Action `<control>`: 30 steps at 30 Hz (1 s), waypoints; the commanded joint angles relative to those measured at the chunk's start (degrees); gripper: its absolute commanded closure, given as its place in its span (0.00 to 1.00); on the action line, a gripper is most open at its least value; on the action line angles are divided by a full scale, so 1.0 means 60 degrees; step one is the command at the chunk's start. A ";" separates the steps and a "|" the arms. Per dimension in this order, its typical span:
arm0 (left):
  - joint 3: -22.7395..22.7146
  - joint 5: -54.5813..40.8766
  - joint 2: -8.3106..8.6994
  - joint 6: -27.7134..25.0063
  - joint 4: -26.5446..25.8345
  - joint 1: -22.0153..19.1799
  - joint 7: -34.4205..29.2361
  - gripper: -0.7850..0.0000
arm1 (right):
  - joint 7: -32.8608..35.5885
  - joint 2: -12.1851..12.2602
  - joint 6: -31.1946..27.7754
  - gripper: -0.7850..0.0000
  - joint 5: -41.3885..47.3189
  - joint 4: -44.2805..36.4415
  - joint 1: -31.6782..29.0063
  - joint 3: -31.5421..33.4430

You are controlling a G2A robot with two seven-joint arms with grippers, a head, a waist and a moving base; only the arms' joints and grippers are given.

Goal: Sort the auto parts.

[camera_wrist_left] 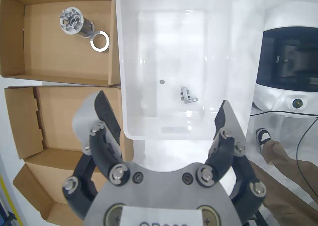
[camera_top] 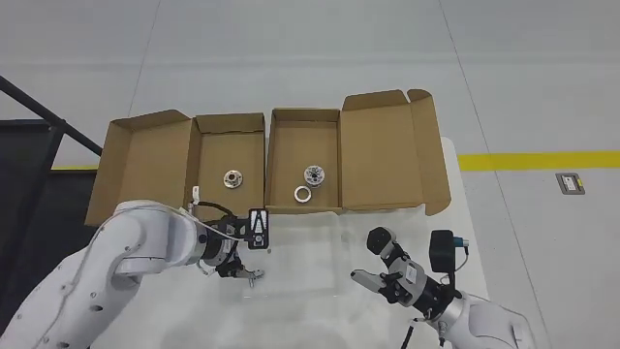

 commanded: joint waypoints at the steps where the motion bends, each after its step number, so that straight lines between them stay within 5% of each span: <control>1: 0.0000 -0.0001 0.0000 0.0000 -0.0001 0.0000 0.0000 0.00 | 0.0000 0.0000 0.0000 0.00 0.0000 0.0000 0.0000 0.0000; 8: 0.0866 0.0303 -0.0183 0.1110 -0.0228 0.0051 -0.1107 0.00 | 0.0000 0.0000 0.0000 0.00 0.0000 0.0000 0.0000 0.0000; 21: 0.2868 -0.1201 -0.0840 0.3603 0.0318 -0.1450 -0.3600 0.00 | 0.0000 0.0000 0.0000 0.00 0.0000 0.0000 0.0000 0.0000; 30: 0.3676 -0.0869 -0.1414 0.4740 0.1221 -0.1950 -0.3883 0.00 | 0.0000 0.0000 0.0000 0.00 0.0000 0.0000 0.0000 0.0000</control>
